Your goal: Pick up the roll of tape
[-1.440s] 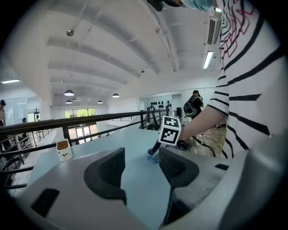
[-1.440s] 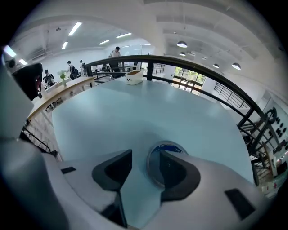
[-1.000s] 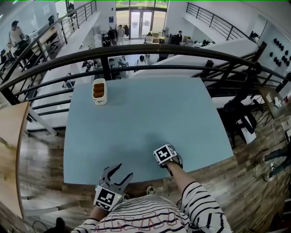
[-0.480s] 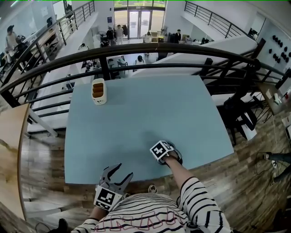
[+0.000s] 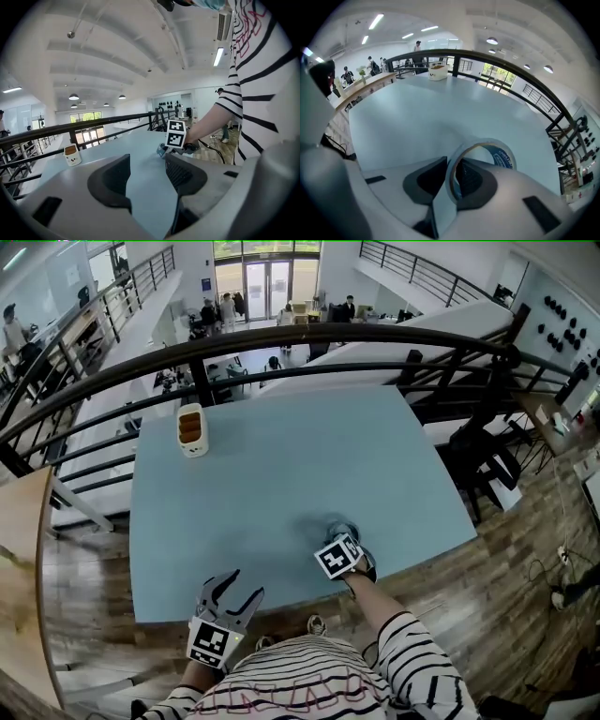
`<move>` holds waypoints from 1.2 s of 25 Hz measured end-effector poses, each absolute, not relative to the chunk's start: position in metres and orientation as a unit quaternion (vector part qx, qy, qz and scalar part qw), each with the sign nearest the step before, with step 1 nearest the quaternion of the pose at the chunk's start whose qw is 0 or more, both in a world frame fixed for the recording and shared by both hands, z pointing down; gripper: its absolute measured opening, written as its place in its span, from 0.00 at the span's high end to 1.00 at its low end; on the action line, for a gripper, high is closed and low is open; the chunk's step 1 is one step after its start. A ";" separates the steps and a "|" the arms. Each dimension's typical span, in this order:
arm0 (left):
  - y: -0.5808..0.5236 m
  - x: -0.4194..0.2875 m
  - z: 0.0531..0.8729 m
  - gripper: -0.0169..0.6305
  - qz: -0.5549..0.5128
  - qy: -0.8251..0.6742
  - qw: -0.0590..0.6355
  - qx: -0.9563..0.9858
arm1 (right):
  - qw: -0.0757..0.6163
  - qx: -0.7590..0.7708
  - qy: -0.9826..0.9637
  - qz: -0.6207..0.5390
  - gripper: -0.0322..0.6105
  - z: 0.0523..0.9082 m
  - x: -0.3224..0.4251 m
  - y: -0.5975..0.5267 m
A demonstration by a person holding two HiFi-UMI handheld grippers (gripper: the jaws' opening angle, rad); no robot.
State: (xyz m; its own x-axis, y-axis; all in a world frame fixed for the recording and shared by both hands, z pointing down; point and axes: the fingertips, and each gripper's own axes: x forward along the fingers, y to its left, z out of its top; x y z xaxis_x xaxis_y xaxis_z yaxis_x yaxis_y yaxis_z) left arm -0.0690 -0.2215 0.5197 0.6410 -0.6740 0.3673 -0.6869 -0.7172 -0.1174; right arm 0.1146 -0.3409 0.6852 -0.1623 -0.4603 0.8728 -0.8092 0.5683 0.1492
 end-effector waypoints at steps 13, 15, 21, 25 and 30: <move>-0.225 -0.049 0.518 0.65 0.195 -0.321 -0.009 0.927 | 0.278 0.541 -0.786 0.108 0.84 0.564 0.123 -0.304; -0.225 -0.045 0.514 0.68 0.191 -0.312 -0.016 0.931 | 0.253 0.554 -0.786 0.105 0.84 0.548 0.126 -0.293; -0.229 -0.045 0.502 0.89 0.174 -0.308 -0.036 0.935 | 0.199 0.589 -0.779 0.087 0.84 0.508 0.124 -0.254; -0.229 -0.044 0.489 0.92 0.142 -0.309 -0.033 0.940 | 0.174 0.607 -0.772 0.076 0.84 0.491 0.123 -0.227; -0.226 -0.039 0.474 0.93 0.138 -0.295 -0.058 0.944 | 0.149 0.626 -0.761 0.080 0.84 0.475 0.120 -0.198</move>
